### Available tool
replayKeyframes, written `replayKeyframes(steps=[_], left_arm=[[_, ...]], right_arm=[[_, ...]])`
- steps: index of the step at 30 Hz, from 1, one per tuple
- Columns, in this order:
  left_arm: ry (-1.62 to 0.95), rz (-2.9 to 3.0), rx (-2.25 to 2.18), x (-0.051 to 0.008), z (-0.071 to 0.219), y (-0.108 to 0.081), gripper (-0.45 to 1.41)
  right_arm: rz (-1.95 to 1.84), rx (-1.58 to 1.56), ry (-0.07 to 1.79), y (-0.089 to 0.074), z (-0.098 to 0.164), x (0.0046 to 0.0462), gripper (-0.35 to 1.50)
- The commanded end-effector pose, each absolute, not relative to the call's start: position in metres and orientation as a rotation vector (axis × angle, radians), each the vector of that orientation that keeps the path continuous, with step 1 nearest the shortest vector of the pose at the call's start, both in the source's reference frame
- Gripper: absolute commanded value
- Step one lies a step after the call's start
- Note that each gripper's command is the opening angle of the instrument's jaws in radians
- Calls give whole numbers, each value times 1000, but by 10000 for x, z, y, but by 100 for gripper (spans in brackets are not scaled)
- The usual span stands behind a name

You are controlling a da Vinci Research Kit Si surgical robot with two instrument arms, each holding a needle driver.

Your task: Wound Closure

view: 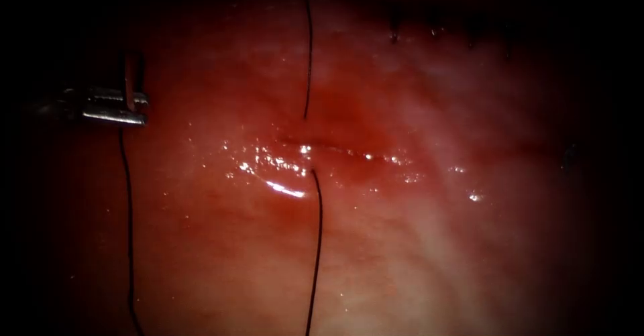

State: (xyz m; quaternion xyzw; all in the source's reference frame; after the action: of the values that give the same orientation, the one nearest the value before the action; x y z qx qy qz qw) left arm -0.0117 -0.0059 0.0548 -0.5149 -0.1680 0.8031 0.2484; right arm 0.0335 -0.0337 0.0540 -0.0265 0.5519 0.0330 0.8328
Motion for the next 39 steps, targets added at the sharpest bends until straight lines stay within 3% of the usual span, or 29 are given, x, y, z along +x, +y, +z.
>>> replayKeyframes(steps=[1,13,18,23,25,32,37,39], left_arm=[[-456,2188,-1404,-124,553,-61,-45],[-447,2195,-1409,-124,563,-63,-45],[-444,2196,-1407,-121,563,-63,-45],[-444,2196,-1406,-121,563,-63,-45],[-444,2196,-1407,-120,563,-63,-45],[-446,2198,-1407,-114,561,-62,-45],[-442,2201,-1401,-105,559,-60,-45],[-440,2201,-1399,-106,559,-60,-45]], right_arm=[[137,-117,1150,-308,564,326,145],[181,-158,1119,-212,637,303,146],[210,-176,1180,-197,628,263,141],[496,23,1221,-181,629,226,138],[615,105,1242,-178,640,213,146],[717,311,1284,-177,673,176,148],[710,378,1267,-197,711,179,148],[668,369,1219,-204,728,199,148]])
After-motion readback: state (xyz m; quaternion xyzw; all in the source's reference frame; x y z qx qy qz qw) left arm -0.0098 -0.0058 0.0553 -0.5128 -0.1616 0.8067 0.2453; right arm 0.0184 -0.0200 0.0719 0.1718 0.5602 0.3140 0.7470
